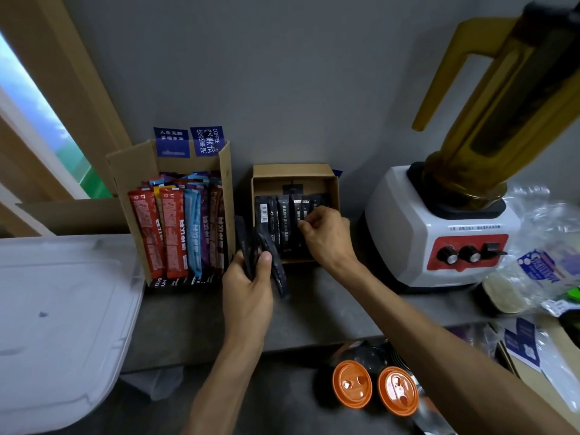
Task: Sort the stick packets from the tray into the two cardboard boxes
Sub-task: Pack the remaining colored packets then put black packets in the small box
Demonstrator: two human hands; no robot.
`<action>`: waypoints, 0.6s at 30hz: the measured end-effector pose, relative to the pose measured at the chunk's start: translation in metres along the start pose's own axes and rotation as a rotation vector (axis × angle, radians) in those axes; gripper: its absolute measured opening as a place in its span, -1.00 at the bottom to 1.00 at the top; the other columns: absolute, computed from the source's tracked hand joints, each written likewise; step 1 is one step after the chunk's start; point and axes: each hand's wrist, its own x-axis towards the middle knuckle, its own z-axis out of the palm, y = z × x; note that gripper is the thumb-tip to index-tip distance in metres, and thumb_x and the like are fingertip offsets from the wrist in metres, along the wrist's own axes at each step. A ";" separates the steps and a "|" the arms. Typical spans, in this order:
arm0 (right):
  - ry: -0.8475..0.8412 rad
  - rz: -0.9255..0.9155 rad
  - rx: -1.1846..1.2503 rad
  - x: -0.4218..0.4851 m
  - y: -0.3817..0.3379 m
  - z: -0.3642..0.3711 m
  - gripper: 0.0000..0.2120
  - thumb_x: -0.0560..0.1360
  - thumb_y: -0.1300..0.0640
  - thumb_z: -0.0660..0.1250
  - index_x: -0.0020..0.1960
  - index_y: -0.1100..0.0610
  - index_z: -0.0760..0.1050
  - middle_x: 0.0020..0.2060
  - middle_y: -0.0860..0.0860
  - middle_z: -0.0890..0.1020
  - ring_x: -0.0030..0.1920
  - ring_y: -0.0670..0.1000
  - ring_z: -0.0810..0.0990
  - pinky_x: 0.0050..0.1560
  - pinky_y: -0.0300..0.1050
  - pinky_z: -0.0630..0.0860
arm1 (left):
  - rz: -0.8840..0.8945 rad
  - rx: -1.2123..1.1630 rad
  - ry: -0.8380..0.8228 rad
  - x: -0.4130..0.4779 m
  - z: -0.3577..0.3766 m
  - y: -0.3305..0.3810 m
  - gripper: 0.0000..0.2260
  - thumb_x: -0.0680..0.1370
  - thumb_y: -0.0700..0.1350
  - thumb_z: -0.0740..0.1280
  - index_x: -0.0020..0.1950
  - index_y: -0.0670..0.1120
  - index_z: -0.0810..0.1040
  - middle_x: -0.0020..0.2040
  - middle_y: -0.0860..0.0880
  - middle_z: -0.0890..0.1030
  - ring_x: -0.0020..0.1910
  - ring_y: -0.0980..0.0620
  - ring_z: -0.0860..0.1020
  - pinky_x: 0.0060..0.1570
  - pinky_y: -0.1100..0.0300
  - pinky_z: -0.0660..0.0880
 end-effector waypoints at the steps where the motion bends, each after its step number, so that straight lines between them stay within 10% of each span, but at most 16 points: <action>1: -0.012 -0.029 0.017 -0.007 -0.004 -0.005 -0.93 0.59 0.08 0.35 -0.05 0.05 0.55 -0.20 -0.07 0.62 -0.21 -0.17 0.62 -0.27 -0.39 0.50 | 0.000 -0.005 0.002 0.001 0.000 0.001 -0.88 0.62 -0.07 0.32 -0.05 0.15 0.55 -0.11 0.23 0.63 -0.11 0.49 0.54 -0.16 0.50 0.37; 8: -0.439 -0.136 0.258 -0.065 -0.007 -0.037 -0.88 0.59 0.01 0.32 0.05 -0.02 0.62 -0.12 -0.06 0.65 -0.17 -0.16 0.63 -0.13 -0.23 0.57 | 0.022 -0.113 -0.035 0.009 0.002 0.012 -0.90 0.60 -0.10 0.34 0.01 0.12 0.57 0.00 0.13 0.64 -0.03 0.40 0.58 -0.08 0.37 0.44; 12: -0.426 -0.125 0.295 -0.070 -0.003 -0.031 -0.90 0.57 0.07 0.37 0.05 0.06 0.59 -0.12 0.00 0.64 -0.18 -0.09 0.63 -0.14 -0.16 0.59 | 0.015 -0.151 -0.077 0.009 0.007 0.012 -0.89 0.59 -0.14 0.36 -0.05 0.07 0.60 -0.09 0.07 0.65 0.07 0.05 0.61 0.13 0.04 0.54; 18: -0.339 -0.128 0.197 -0.069 0.007 -0.031 -0.90 0.58 0.07 0.36 -0.11 0.04 0.58 -0.21 0.00 0.66 -0.22 -0.08 0.63 -0.17 -0.08 0.62 | 0.142 -0.042 -0.157 0.015 0.003 0.023 -0.93 0.56 -0.10 0.40 -0.10 0.06 0.63 -0.25 0.12 0.65 -0.20 0.21 0.60 -0.06 0.20 0.48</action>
